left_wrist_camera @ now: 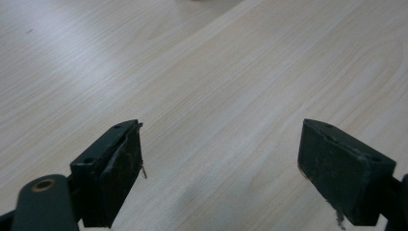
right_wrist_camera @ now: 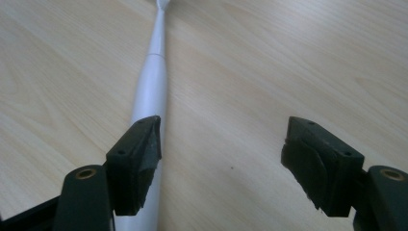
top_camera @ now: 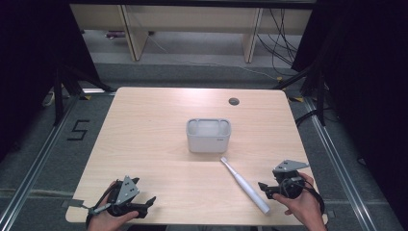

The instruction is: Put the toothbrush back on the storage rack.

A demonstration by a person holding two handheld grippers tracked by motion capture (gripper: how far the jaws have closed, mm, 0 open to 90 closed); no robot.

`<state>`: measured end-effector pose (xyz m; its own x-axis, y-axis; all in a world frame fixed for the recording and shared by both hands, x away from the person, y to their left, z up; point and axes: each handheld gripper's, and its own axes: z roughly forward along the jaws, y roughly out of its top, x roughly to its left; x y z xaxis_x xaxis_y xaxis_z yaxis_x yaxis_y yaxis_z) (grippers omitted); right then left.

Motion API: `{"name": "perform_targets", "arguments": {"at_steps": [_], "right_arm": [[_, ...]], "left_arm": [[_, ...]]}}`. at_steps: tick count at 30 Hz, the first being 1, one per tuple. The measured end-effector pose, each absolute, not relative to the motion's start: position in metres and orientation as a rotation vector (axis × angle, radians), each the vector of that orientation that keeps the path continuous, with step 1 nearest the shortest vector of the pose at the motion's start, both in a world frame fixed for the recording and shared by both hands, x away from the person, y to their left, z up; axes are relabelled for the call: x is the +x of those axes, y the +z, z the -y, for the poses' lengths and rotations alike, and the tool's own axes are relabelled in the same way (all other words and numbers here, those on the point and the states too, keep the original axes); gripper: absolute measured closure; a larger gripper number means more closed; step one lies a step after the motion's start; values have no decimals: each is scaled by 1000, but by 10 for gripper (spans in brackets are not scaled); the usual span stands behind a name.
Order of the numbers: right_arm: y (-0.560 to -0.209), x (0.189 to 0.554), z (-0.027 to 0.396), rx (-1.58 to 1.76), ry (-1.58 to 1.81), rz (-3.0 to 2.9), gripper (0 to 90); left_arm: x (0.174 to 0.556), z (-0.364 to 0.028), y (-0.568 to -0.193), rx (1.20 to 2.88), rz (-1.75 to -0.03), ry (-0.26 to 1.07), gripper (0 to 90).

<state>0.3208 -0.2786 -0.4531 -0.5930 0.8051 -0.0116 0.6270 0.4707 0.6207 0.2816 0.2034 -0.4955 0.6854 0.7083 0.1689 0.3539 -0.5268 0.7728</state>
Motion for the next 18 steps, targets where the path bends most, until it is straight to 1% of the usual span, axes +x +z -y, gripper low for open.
{"name": "perform_targets", "arguments": {"at_steps": [5,9,10,15,16,18], "right_arm": [[-448,326,267,1175,833,-2458,325],[-445,325,259,1226,818,-2485,335],[-445,328,257,1173,802,-2509,341],[-446,330,251,1151,782,-2538,347],[-447,331,248,1166,772,-2553,347],[-448,332,247,1133,782,-2548,347]], "left_arm": [[282,-205,-495,2181,-794,613,152],[282,-205,-494,2196,-787,620,152],[282,-205,-494,2202,-784,620,152],[282,-205,-494,2198,-782,614,152],[282,-203,-496,2160,-805,623,152],[282,-204,-495,2174,-799,635,152]]}}
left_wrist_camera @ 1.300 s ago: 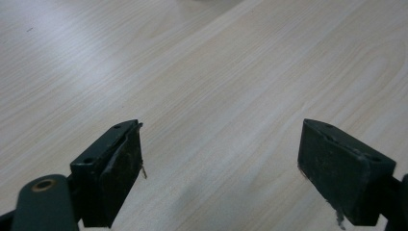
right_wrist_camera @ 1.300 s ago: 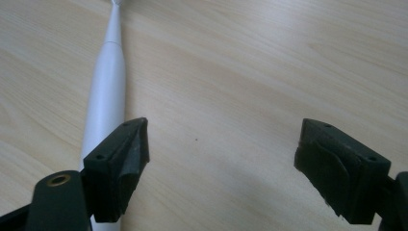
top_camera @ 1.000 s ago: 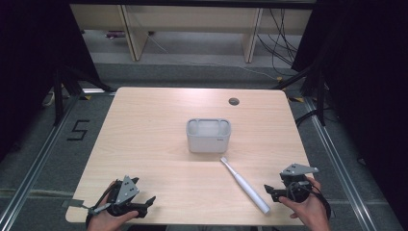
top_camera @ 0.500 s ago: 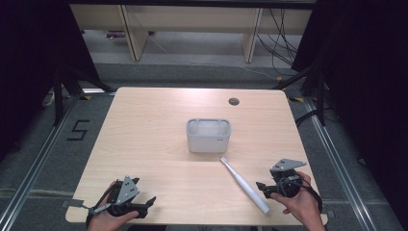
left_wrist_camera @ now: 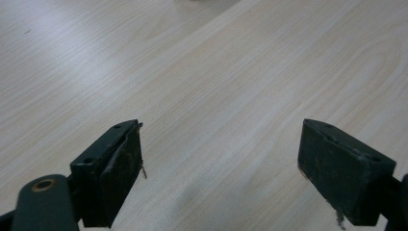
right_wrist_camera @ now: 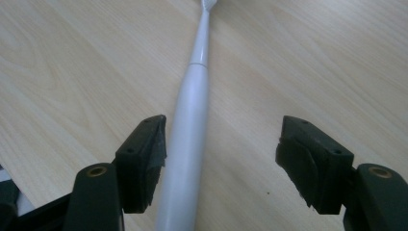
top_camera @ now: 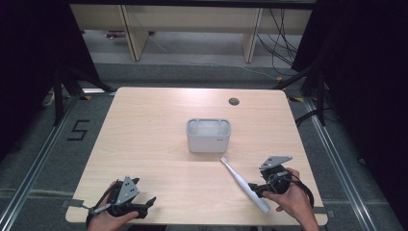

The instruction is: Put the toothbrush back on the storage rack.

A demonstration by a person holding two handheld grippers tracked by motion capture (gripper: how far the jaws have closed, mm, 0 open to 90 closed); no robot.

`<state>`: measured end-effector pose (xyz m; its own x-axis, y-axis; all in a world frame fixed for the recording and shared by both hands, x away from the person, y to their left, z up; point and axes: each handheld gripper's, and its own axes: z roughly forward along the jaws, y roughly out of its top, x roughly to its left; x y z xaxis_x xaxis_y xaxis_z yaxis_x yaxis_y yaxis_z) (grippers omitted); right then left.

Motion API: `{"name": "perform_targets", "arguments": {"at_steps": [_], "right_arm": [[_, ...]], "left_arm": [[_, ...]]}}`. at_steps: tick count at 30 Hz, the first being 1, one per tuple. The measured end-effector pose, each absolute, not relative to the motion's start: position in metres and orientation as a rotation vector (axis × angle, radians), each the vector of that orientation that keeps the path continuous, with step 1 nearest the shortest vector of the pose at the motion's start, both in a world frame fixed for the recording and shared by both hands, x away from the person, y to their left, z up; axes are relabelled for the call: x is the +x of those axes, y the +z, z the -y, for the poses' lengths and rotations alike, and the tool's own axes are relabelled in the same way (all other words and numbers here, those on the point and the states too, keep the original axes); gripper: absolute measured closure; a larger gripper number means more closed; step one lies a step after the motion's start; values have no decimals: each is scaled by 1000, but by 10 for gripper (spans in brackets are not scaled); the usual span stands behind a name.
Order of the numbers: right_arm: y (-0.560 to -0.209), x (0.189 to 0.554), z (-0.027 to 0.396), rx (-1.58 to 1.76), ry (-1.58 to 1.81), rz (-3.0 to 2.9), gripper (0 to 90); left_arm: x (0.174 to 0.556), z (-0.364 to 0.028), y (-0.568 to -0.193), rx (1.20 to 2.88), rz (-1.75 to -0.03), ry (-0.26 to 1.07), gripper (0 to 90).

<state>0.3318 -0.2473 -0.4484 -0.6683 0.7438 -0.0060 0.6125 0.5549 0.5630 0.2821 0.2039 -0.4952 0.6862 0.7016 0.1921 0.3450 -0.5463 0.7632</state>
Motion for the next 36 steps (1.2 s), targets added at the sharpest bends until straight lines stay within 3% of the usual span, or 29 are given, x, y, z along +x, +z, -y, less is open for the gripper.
{"name": "perform_targets", "arguments": {"at_steps": [36], "right_arm": [[-453,345,218,1084,616,-2701,390]], "left_arm": [[281,-204,-494,2208,-777,613,152]]}}
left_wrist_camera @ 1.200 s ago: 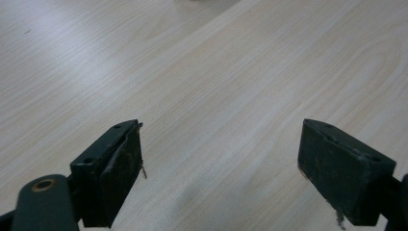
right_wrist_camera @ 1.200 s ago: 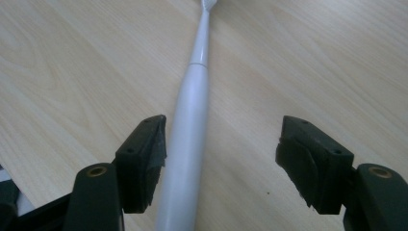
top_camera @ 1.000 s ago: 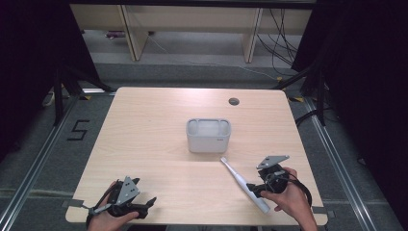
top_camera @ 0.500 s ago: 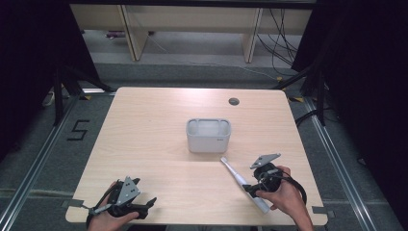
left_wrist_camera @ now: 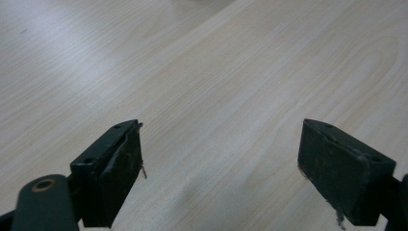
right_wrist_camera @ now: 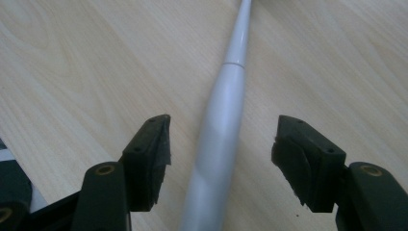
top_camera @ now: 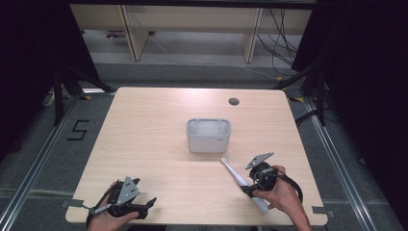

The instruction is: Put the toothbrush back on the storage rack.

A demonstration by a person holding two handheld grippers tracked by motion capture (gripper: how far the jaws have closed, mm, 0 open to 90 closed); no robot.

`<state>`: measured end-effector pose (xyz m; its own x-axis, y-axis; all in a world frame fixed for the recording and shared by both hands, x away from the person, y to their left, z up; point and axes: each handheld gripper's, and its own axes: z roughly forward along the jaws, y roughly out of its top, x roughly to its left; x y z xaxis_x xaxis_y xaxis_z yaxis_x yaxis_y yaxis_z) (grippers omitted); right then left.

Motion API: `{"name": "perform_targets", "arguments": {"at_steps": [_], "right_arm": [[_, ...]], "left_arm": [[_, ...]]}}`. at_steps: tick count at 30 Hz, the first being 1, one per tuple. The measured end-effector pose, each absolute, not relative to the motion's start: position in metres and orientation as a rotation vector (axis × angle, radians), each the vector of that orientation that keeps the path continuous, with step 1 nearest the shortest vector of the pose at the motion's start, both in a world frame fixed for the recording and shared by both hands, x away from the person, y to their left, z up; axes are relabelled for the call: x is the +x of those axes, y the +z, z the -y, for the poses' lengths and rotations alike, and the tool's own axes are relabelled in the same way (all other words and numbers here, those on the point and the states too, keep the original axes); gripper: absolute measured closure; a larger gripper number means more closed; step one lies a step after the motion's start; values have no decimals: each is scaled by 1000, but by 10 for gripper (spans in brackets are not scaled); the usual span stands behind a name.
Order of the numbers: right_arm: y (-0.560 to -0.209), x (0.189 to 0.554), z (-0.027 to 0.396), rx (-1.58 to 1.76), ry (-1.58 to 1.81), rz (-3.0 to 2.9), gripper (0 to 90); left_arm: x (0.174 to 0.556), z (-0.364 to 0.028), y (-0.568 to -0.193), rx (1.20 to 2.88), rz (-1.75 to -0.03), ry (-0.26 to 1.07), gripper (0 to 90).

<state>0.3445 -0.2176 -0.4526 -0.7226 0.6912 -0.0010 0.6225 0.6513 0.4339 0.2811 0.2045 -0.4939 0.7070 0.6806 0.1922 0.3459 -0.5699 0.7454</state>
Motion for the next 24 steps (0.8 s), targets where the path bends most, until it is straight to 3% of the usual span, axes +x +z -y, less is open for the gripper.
{"name": "perform_targets", "arguments": {"at_steps": [12,24], "right_arm": [[-459,352,210,1055,512,-2762,443],[-466,358,209,1026,422,-2826,564]], "left_arm": [[281,-203,-495,2177,-800,612,152],[281,-203,-495,2174,-801,611,152]]}}
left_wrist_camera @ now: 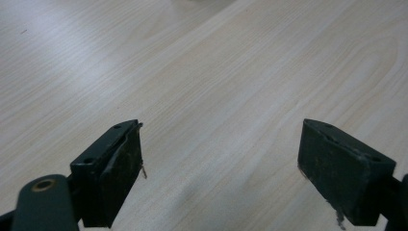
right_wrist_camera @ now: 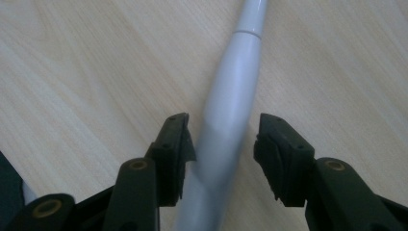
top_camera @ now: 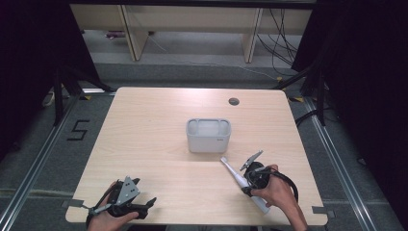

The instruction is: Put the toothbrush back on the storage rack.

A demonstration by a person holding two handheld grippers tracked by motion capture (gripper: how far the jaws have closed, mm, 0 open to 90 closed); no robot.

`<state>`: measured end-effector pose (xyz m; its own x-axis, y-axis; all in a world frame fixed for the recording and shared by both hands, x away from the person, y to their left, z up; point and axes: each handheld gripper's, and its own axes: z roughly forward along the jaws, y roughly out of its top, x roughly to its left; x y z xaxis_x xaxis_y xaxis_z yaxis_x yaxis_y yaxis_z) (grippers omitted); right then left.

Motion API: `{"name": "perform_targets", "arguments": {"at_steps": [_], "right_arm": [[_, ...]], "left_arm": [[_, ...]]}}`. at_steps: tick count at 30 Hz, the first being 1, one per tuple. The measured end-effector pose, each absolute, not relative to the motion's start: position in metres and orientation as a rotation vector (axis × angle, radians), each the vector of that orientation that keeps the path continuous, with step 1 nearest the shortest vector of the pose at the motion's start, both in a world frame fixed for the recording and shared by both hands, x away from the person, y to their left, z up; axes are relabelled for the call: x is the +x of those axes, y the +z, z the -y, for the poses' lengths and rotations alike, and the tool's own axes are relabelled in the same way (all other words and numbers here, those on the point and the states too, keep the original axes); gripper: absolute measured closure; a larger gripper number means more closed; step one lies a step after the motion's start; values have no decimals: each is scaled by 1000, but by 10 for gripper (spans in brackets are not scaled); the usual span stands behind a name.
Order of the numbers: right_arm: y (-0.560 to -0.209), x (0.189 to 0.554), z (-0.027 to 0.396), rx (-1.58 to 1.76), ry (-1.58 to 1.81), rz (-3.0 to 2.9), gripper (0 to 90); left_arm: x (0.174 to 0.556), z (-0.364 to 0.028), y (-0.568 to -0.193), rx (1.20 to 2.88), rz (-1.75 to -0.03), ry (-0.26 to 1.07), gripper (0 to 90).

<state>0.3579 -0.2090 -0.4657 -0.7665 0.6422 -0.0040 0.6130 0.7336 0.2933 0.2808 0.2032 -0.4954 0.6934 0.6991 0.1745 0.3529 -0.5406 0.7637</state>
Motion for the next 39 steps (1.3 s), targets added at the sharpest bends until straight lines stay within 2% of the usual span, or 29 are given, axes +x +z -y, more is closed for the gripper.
{"name": "perform_targets", "arguments": {"at_steps": [12,14,25,27,34,39], "right_arm": [[-470,361,208,1018,373,-2859,619],[-470,362,207,1016,351,-2878,656],[-470,368,203,965,280,-2920,659],[-469,367,200,1038,247,-2920,659],[-473,378,199,919,138,-2959,658],[-474,377,193,1003,121,-2968,659]], "left_arm": [[281,-204,-495,2187,-787,605,152],[281,-204,-495,2188,-786,607,152],[281,-203,-495,2187,-788,599,152],[281,-203,-495,2187,-786,600,152],[281,-202,-496,2182,-787,608,152],[281,-203,-495,2184,-785,610,152]]}}
